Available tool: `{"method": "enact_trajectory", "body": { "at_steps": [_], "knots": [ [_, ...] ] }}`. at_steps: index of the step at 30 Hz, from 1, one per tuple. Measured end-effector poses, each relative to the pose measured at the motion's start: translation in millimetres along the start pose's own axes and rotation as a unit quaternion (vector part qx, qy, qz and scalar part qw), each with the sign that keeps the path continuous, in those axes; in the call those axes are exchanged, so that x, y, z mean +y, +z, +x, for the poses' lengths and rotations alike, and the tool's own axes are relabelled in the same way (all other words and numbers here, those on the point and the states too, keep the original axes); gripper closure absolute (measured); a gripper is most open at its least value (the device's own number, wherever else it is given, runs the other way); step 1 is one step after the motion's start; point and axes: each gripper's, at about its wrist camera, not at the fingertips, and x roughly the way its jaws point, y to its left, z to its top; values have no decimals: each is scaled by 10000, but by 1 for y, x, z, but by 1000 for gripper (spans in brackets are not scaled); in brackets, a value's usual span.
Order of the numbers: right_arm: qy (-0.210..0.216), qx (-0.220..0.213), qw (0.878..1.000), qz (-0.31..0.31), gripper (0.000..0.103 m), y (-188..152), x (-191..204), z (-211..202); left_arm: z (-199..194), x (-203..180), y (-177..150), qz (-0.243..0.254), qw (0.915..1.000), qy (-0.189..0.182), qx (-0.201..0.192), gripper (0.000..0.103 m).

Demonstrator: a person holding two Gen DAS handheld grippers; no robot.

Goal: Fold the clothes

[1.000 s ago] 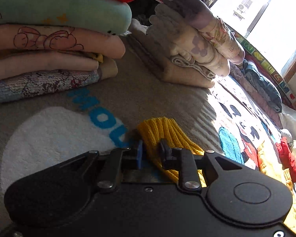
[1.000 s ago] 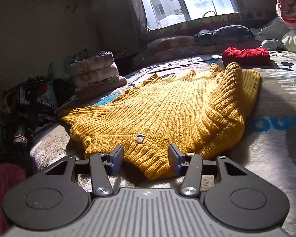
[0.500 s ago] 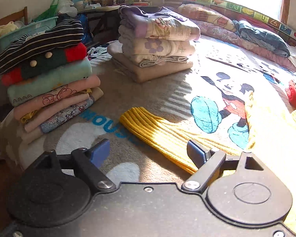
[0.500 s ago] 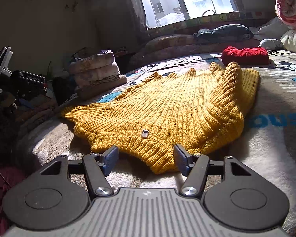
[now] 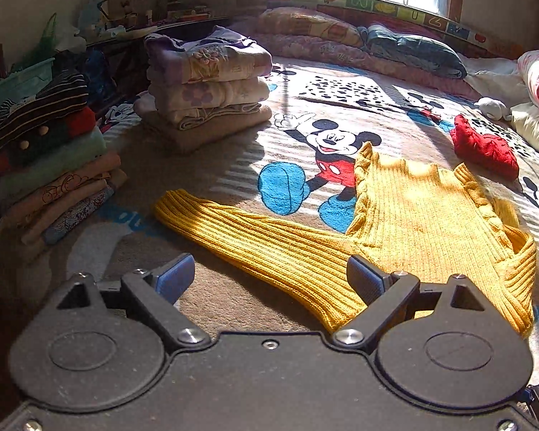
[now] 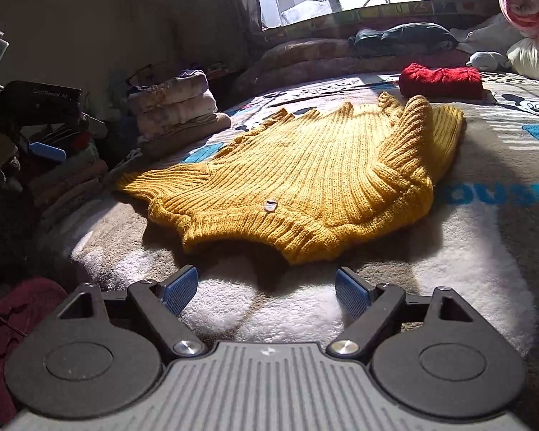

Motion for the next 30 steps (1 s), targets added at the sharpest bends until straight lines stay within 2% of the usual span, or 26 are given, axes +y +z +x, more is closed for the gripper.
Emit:
{"method": "enact_trajectory", "body": {
  "at_steps": [7, 11, 17, 24, 28, 30],
  "knots": [
    [11, -468, 9985, 267, 20, 11, -13, -35, -6, -24, -3, 185, 9996, -212, 4, 10],
    [-94, -664, 9951, 730, 20, 12, -35, -46, -6, -42, -5, 309, 9990, -325, 28, 10],
    [-232, -918, 9831, 1564, 20, 10, -71, -55, 0, -66, -8, 482, 9976, -496, 94, 10],
    [-301, -1190, 9586, 2569, 21, 1, -113, -60, 13, -91, -12, 615, 9956, -665, 217, 10],
    [-271, -1357, 9269, 3489, 34, -9, -147, -56, 24, -104, -16, 521, 9930, -1021, 292, 10],
    [-293, -1416, 9191, 3665, 39, -8, -157, -50, 30, -110, -21, 468, 9901, -1290, 304, 10]
  ]
}}
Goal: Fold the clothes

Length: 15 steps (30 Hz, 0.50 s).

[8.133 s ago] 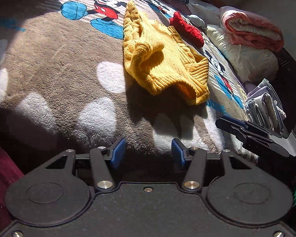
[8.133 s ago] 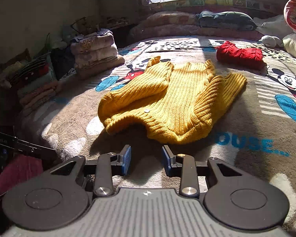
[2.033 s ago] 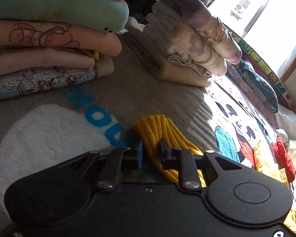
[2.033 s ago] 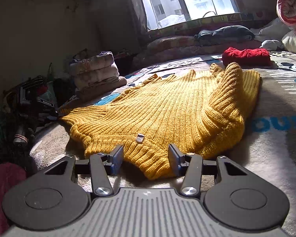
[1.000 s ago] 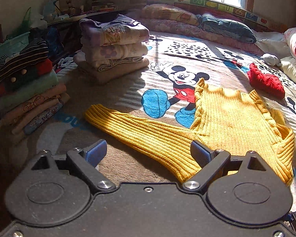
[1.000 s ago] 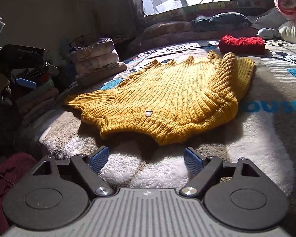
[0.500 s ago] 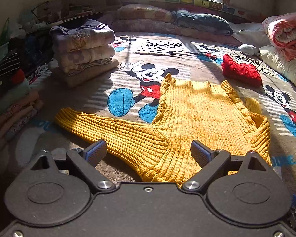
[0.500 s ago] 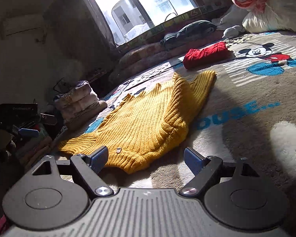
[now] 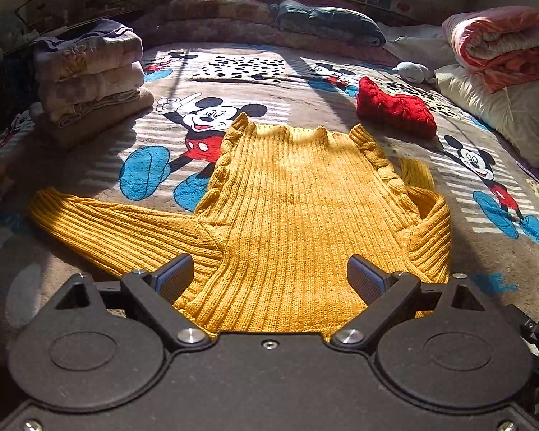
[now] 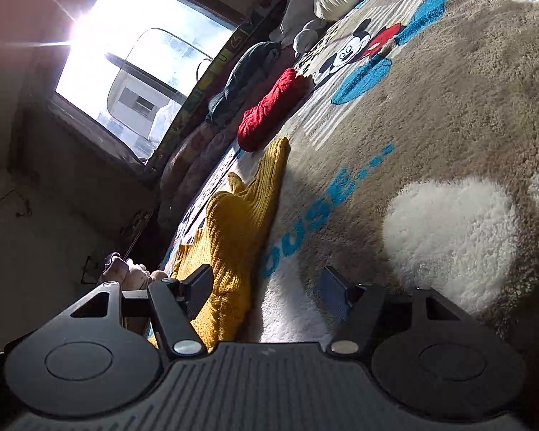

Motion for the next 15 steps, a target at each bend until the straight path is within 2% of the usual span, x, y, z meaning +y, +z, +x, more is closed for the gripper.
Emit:
{"method": "enact_trajectory", "body": {
  "at_steps": [7, 15],
  "knots": [
    [-138, 31, 9999, 5, 42, 29, 0, 51, 29, -15, -20, -41, 9960, -875, -151, 10],
    [-400, 454, 9976, -338, 42, 84, 13, 140, 47, 6, -28, -402, 9902, -1319, -227, 10]
  ]
}}
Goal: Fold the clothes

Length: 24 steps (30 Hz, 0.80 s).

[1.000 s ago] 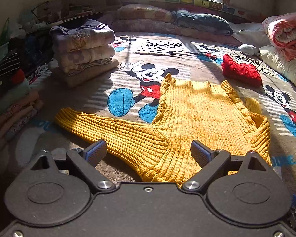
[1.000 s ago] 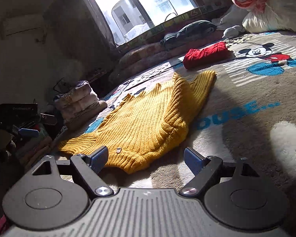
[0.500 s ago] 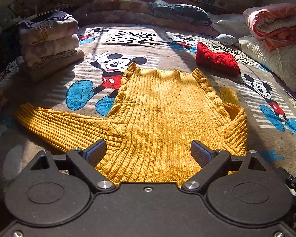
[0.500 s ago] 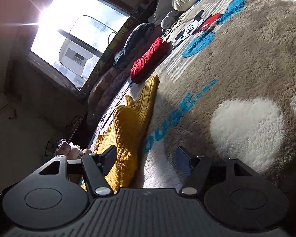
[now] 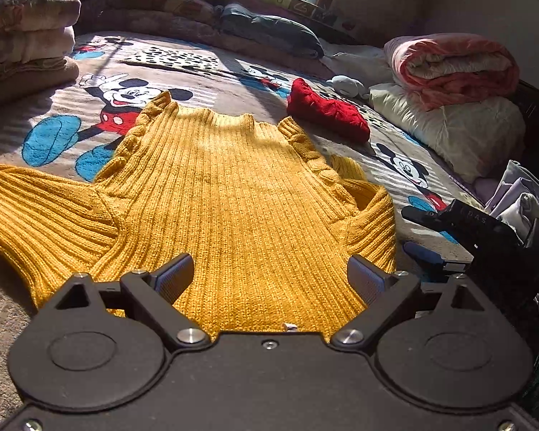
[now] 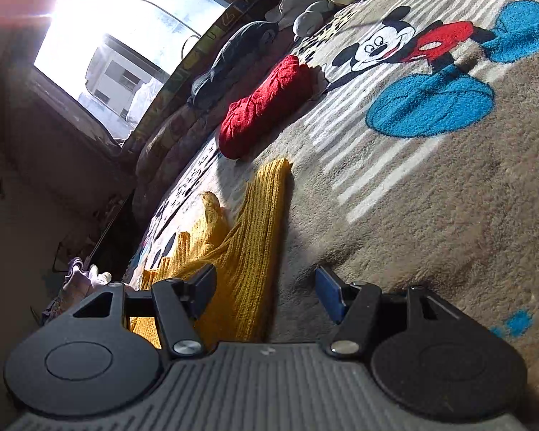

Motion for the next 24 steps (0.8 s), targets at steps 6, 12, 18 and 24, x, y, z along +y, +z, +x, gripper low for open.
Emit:
{"method": "enact_trajectory", "body": {
  "at_steps": [6, 12, 18, 24],
  "knots": [
    [-92, 410, 9990, -165, 42, 36, 6, 51, 8, 16, 0, -290, 9994, -140, 157, 10],
    [-13, 578, 9983, -32, 42, 60, 2, 84, 13, 19, 0, -382, 9986, -262, 269, 10],
    [-111, 555, 9983, -151, 47, 68, 6, 99, 22, 24, 0, -489, 9979, -260, 348, 10],
    [-252, 418, 9969, -617, 90, 62, 21, 96, 24, 25, -2, -468, 9981, -233, 313, 10]
  ]
}}
